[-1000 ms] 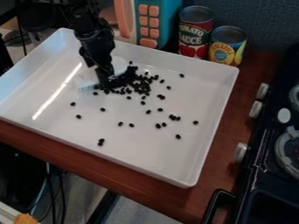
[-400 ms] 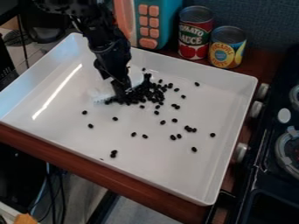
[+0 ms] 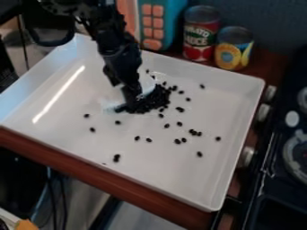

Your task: Sweep into pile

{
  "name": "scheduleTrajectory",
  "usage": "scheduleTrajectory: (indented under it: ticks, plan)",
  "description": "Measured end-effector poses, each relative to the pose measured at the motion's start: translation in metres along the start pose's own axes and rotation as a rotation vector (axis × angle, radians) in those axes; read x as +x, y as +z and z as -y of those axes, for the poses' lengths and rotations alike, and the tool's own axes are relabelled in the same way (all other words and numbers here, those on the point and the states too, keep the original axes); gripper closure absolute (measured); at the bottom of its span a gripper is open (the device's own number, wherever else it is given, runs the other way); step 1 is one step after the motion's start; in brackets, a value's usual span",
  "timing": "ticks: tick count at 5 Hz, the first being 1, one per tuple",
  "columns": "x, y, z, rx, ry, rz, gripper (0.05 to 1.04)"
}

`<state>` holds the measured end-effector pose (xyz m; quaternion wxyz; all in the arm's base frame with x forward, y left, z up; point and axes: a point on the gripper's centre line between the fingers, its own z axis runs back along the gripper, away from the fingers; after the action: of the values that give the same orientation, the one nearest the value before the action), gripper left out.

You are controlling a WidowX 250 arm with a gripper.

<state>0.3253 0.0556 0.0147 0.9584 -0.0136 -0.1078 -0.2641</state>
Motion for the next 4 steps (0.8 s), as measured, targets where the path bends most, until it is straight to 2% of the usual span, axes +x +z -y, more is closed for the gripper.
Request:
scheduleTrajectory:
  ticks: [2,4]
  plan:
    - [0.000,0.002,0.035,-0.053,-0.041,-0.010,0.333]
    - [0.000,0.005,0.061,-0.085,-0.096,-0.009,0.333]
